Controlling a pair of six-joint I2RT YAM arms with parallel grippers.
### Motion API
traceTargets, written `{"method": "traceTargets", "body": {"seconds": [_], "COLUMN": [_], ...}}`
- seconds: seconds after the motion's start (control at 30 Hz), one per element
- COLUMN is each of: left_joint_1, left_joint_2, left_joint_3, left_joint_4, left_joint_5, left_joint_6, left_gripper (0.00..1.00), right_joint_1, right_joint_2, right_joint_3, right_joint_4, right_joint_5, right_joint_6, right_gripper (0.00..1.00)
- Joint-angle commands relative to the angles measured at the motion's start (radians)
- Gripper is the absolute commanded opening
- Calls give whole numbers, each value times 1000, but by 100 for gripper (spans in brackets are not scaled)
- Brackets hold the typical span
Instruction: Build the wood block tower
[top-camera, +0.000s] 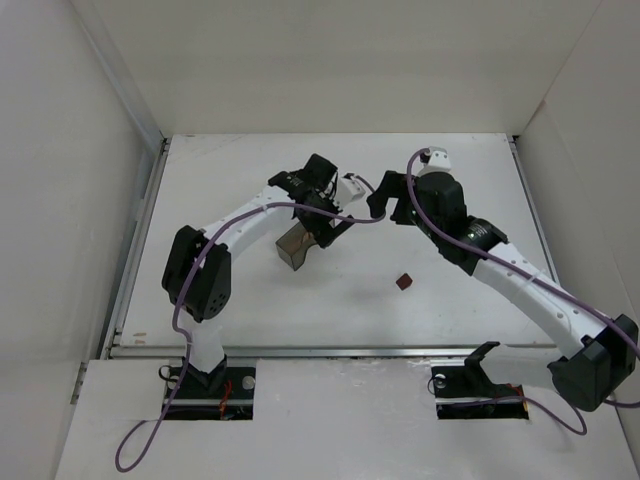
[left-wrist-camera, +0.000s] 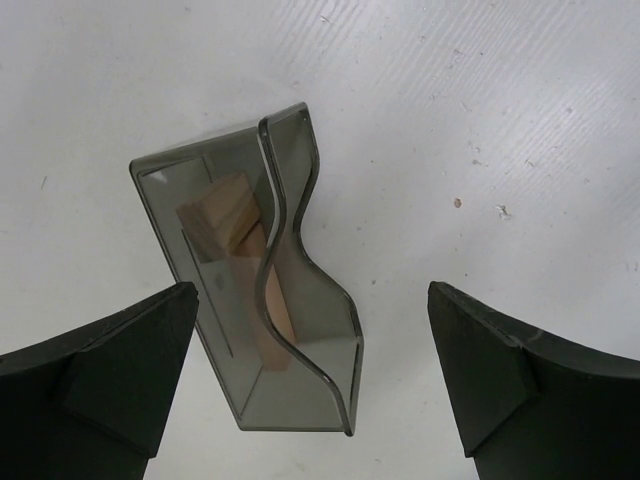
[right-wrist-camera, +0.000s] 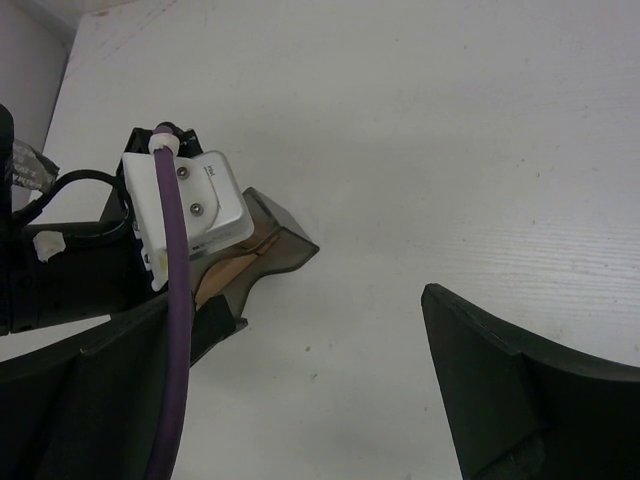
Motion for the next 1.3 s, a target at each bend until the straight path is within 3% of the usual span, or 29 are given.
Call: {"method": "traceTargets", "body": {"seconds": [0.0,0.23,0.53,0.67,0.93,1.27], "left_joint_1": [102,-42,-61,-9,140,162], "left_joint_2": [-66,-67,-28,-37,37,83], "left_joint_3": [9,-108,7,57,110,122], "left_joint_4": [30,94,95,21,-166,-125], "left_joint_5": [-111,-456,-565,-464,40,153], "left_joint_6": [-103,-41,-66,-87,-31,11], "left_gripper": [99,99,99,99,99,98], "right_joint_1": [-20,-20,-20,-31,-51,-51], "right_joint_2": [-65,-45,51,-6,-77,-87], "right_joint_3": [15,185,355,357,268,230], "right_joint_4": [-110,-79,-106,-128,-162,-162], "right_joint_5": [24,-22,-208,-90,-68,-88], "right_joint_6": [-46,-65,-122,-113,-125,-125], "right_gripper": [100,100,100,100,100,100]}}
